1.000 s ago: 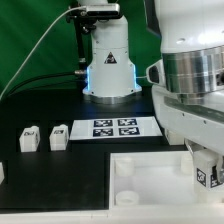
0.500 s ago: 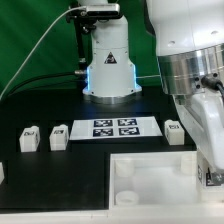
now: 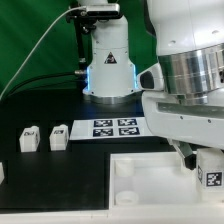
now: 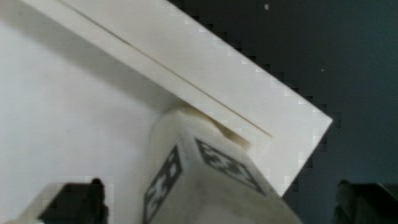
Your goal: Assemble one leg
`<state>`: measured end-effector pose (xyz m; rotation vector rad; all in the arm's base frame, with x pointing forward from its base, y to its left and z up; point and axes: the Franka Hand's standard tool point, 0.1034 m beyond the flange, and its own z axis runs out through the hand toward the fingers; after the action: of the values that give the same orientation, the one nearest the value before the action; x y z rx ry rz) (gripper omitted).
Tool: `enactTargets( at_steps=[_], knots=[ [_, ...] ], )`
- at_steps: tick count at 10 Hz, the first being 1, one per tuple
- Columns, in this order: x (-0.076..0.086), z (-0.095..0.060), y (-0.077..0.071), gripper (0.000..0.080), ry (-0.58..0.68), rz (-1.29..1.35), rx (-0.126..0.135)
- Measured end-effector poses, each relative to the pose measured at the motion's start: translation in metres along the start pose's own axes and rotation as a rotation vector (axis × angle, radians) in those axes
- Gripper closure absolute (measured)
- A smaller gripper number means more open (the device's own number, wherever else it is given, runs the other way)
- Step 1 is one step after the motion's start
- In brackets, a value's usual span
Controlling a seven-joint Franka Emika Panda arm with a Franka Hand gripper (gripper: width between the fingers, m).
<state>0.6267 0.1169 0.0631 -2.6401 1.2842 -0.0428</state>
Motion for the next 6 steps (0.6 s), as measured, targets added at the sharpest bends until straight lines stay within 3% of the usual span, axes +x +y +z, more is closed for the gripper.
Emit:
enactTargets(
  at_steps=[1,2,3,5,6],
  knots=[
    [0.000,0.000,0.001,0.0151,0.003,-0.177,-0.010],
    [-0.001,0.000,0.003,0.0151,0.004,-0.436,-0.047],
    [0.001,-0.004,0.002,0.0151,0.005,-0.612,-0.060],
    [0.010,-0.008,0.003,0.0151,0.010,-0.760,-0.054],
    [0.007,-0.007,0.002,0.0266,0.010,-0.676,-0.054]
  ],
)
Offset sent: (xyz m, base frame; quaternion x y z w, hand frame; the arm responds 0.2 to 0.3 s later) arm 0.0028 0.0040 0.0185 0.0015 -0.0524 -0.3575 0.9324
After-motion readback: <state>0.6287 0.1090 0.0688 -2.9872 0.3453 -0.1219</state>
